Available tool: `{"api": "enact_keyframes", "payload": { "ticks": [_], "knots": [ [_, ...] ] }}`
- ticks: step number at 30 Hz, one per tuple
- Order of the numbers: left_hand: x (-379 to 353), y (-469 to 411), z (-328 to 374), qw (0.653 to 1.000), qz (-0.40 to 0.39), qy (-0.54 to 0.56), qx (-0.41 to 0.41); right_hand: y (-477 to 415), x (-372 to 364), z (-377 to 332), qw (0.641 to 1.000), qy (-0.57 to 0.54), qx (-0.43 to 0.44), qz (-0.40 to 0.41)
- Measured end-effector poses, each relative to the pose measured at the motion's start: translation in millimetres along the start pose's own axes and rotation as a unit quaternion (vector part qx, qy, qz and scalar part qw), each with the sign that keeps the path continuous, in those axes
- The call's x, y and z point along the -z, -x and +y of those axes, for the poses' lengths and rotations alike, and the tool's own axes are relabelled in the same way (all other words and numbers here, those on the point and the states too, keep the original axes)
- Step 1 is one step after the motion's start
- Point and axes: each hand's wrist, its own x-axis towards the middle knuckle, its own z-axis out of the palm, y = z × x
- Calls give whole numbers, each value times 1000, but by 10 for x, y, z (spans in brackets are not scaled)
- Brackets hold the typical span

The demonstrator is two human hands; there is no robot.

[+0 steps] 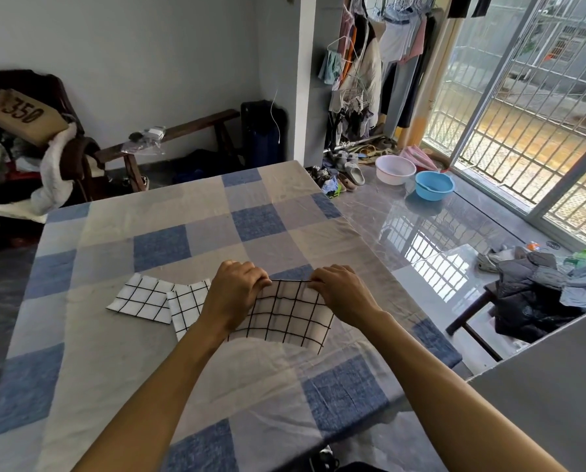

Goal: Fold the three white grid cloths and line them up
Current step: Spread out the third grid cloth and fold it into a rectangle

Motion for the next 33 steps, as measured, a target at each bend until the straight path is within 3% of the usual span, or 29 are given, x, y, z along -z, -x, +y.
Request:
{"api": "enact_keyframes", "payload": {
  "ticks": [8,14,20,26,33],
  "knots": [
    [-33,7,-6,1000,-7,0,4,114,33,125,999,0,-34,-10],
    [-50,2,-25,999,6,14,28,152,-6,175,995,-80,-50,-13],
    [-54,63,-114,999,11,13,42,169,-27,230,968,-199,-154,21],
    [-48,75,-128,998,19,34,44,152,-111,241,983,-164,-85,-2],
    [-29,92,-221,997,25,31,69,203,-43,165,963,-236,-97,-88]
  ]
}}
